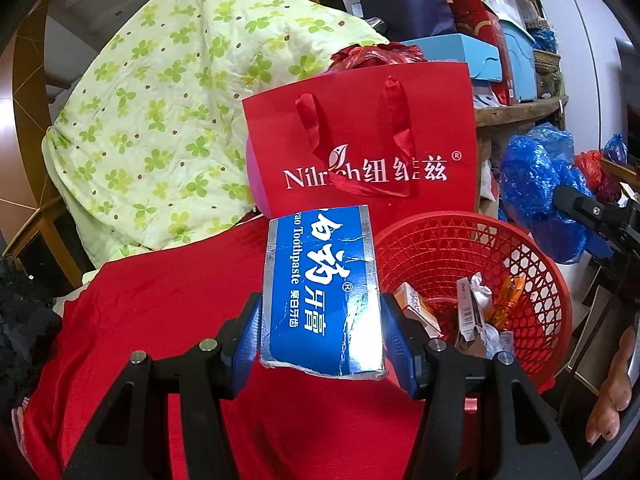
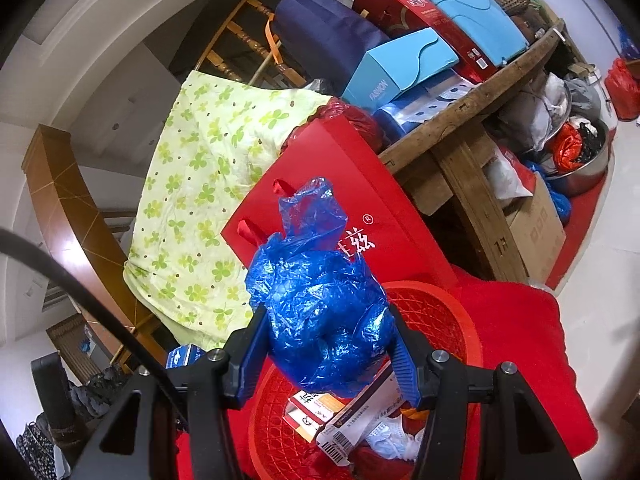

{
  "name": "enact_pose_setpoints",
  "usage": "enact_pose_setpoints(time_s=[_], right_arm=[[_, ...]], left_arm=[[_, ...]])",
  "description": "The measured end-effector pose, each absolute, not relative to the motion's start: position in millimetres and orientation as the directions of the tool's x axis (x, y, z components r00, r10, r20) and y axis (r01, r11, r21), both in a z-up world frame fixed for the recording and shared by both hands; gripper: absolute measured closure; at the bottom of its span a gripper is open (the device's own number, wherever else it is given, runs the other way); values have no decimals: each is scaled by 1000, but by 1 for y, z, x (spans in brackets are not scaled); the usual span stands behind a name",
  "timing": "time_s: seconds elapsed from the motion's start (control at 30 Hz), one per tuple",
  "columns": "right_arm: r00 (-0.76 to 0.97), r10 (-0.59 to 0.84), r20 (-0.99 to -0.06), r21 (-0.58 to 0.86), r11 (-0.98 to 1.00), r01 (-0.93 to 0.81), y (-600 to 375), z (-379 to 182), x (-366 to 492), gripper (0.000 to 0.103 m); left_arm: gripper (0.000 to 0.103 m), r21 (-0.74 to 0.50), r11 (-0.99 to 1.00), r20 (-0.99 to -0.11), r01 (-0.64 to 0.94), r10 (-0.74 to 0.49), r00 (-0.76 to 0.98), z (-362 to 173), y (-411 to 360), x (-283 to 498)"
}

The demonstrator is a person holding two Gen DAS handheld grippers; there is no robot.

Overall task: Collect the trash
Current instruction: 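Bring the blue bag and toothpaste box over the red mesh basket, then open the right gripper to drop the bag while the left gripper releases the box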

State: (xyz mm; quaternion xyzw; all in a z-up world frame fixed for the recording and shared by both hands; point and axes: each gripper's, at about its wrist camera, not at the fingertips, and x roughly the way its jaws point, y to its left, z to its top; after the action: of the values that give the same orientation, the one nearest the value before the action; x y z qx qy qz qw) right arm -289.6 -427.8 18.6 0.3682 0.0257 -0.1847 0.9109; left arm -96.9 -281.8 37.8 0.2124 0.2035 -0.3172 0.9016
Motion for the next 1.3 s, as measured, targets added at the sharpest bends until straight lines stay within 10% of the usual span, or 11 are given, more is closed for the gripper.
enact_pose_setpoints(time_s=[1.3], right_arm=[[915,-323,-243,726,564,392,-448,7,-287,44]], left_arm=[[44,111,578,-579,809,-624,525,17,-319,-102]])
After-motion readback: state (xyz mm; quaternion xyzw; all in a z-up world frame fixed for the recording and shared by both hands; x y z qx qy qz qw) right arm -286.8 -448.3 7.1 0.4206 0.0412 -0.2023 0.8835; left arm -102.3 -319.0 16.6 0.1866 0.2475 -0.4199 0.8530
